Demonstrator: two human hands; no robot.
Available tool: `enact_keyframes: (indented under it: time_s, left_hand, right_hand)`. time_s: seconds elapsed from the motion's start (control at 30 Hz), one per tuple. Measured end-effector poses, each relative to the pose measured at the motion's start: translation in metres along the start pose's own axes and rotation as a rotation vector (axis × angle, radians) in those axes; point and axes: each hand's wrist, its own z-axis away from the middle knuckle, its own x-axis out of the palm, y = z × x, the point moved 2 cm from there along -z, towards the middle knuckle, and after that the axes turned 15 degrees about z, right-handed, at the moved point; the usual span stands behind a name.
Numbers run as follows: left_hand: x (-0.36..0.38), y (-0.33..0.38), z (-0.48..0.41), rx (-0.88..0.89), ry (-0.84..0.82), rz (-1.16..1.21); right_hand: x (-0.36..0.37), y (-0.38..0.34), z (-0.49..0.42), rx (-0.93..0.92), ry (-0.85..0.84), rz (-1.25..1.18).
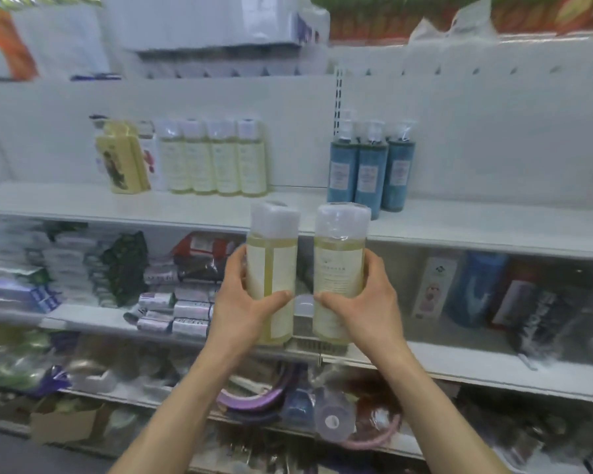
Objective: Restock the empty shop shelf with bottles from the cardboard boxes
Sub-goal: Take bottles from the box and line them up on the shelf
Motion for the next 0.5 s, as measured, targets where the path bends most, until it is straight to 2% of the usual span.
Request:
enact_keyframes:
  time_s: [0.23, 0.5]
  left_hand:
    - [-0.067, 0.028, -0.061, 0.042, -0.04, 0.019]
    - [-0.095, 0.04, -0.101, 0.057, -0.021, 0.047]
  right_hand:
    - [0.043, -0.072, -0.013, 0.034, 0.072, -0.036]
    - [0.059, -0.116, -0.051, -0.037, 0.081, -0.062]
